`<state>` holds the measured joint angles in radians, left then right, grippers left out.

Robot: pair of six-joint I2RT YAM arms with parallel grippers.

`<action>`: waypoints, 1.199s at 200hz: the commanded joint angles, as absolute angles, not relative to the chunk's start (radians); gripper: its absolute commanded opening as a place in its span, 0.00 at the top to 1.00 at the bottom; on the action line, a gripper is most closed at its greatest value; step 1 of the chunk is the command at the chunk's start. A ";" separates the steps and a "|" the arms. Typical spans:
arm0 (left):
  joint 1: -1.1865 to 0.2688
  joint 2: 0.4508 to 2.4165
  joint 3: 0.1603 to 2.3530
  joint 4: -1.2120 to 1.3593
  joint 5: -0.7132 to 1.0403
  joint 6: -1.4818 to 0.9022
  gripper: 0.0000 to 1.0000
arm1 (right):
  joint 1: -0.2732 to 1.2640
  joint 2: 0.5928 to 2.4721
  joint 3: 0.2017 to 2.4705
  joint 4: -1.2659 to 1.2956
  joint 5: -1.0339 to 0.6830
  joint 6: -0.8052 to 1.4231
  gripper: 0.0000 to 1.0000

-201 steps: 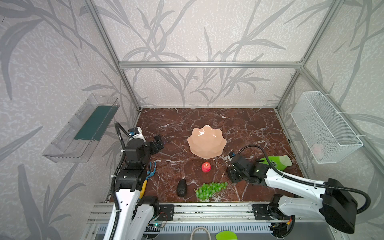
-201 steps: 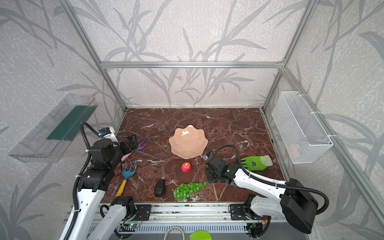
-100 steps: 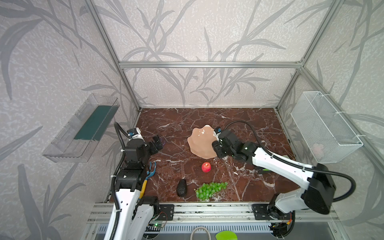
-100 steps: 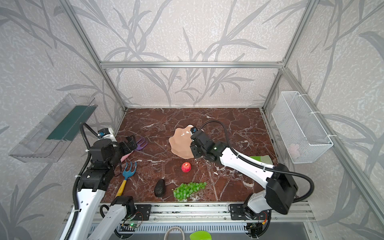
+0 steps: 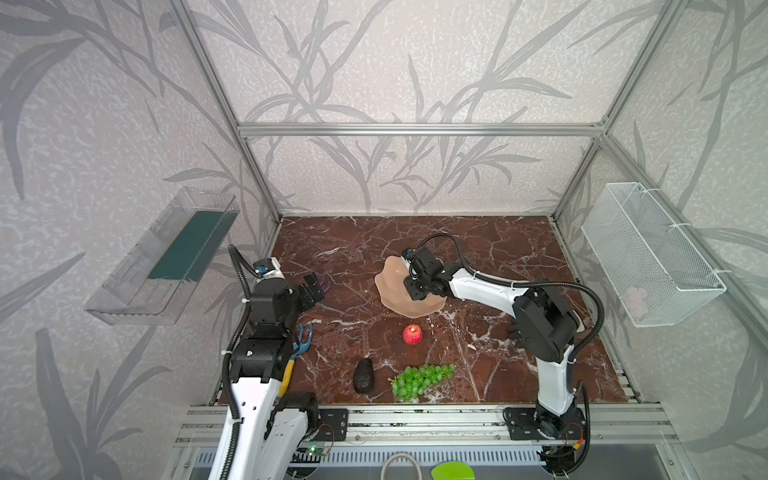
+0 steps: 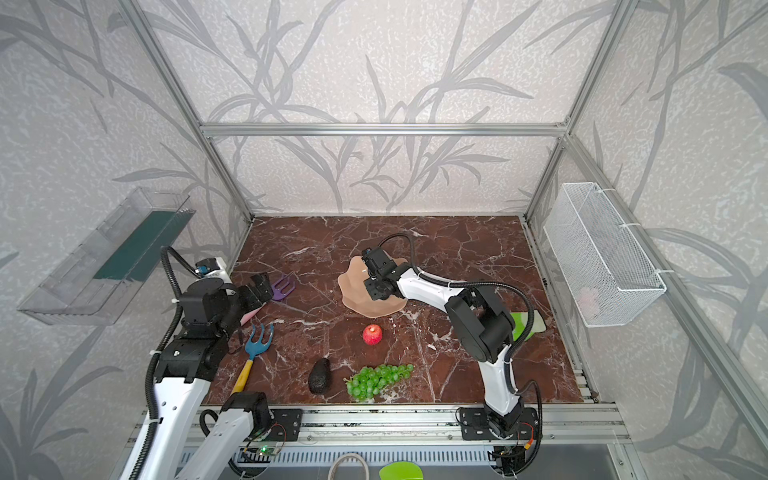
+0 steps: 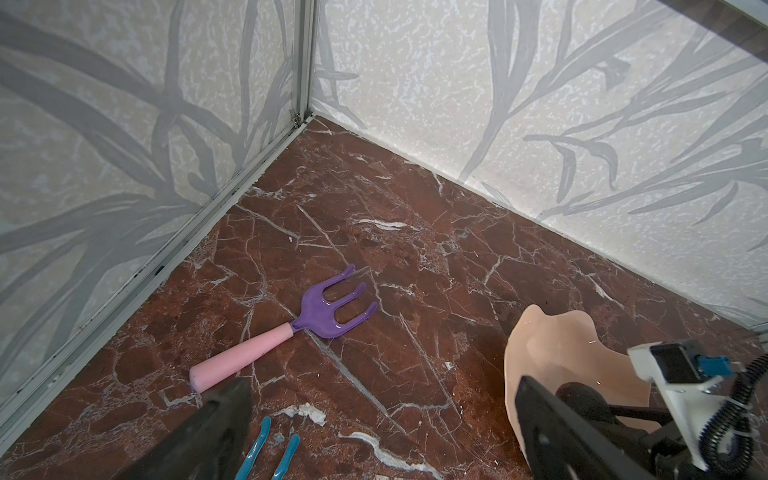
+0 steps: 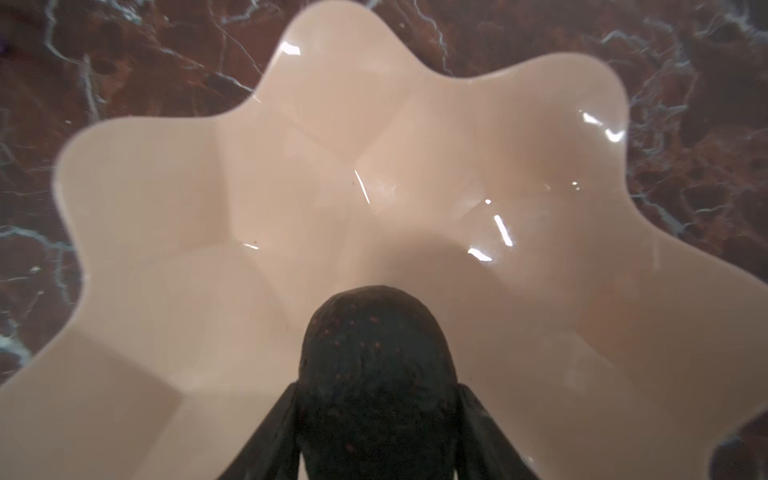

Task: Place and organize the fake fruits in the fruit bowl
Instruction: 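Carry the avocado with the right gripper over the peach bowl and release, then grasp the second avocado with the left gripper while the right gripper hovers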

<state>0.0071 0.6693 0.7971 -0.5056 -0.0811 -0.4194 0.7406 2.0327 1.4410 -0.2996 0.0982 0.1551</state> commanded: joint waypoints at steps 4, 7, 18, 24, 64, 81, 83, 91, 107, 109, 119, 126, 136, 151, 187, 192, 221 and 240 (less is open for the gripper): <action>0.014 0.672 0.811 -0.535 -0.094 -0.423 0.00 | 0.737 2.068 1.486 -0.279 0.066 0.143 0.52; 0.014 0.672 0.811 -0.536 -0.096 -0.423 0.01 | 0.736 2.072 1.487 -0.278 0.066 0.144 0.52; 0.015 0.670 0.809 -0.535 -0.097 -0.425 0.01 | 0.736 2.083 1.488 -0.275 0.066 0.145 0.52; 0.015 0.670 0.808 -0.536 -0.097 -0.425 0.00 | 0.736 2.087 1.488 -0.275 0.065 0.147 0.52; 0.016 0.680 0.809 -0.540 -0.097 -0.431 0.00 | 0.736 2.097 1.483 -0.266 0.065 0.155 0.50; 0.017 0.683 0.810 -0.544 -0.097 -0.437 0.01 | 0.736 2.098 1.482 -0.265 0.062 0.157 0.48; 0.018 0.683 0.810 -0.543 -0.097 -0.436 0.01 | 0.736 2.098 1.480 -0.265 0.061 0.157 0.48; 0.017 0.683 0.810 -0.543 -0.097 -0.439 0.01 | 0.736 2.096 1.479 -0.264 0.060 0.158 0.46; 0.017 0.686 0.810 -0.544 -0.095 -0.443 0.01 | 0.735 2.092 1.473 -0.260 0.058 0.162 0.41; 0.017 0.686 0.810 -0.545 -0.094 -0.444 0.01 | 0.736 2.089 1.474 -0.261 0.058 0.161 0.40; 0.017 0.687 0.812 -0.552 -0.095 -0.449 0.01 | 0.735 2.084 1.471 -0.256 0.056 0.162 0.36; 0.016 0.689 0.818 -0.567 -0.092 -0.453 0.01 | 0.735 2.078 1.471 -0.256 0.053 0.163 0.33; 0.015 0.697 0.833 -0.601 -0.073 -0.456 0.01 | 0.735 2.065 1.471 -0.256 0.049 0.164 0.28; 0.016 0.713 0.863 -0.675 -0.027 -0.467 0.04 | 0.734 2.030 1.468 -0.252 0.043 0.164 0.23; 0.014 0.737 0.874 -0.781 0.173 -0.496 0.13 | 0.721 1.878 1.418 -0.202 0.056 0.183 0.13; 0.013 0.737 0.868 -0.792 0.196 -0.509 0.15 | 0.718 1.852 1.403 -0.190 0.059 0.187 0.12; -0.019 0.715 0.803 -0.831 0.267 -0.582 0.19 | 0.702 1.670 1.263 -0.089 0.066 0.239 0.04; -0.090 0.696 0.773 -0.870 0.224 -0.608 0.20 | 0.693 1.574 1.158 -0.031 0.066 0.270 0.01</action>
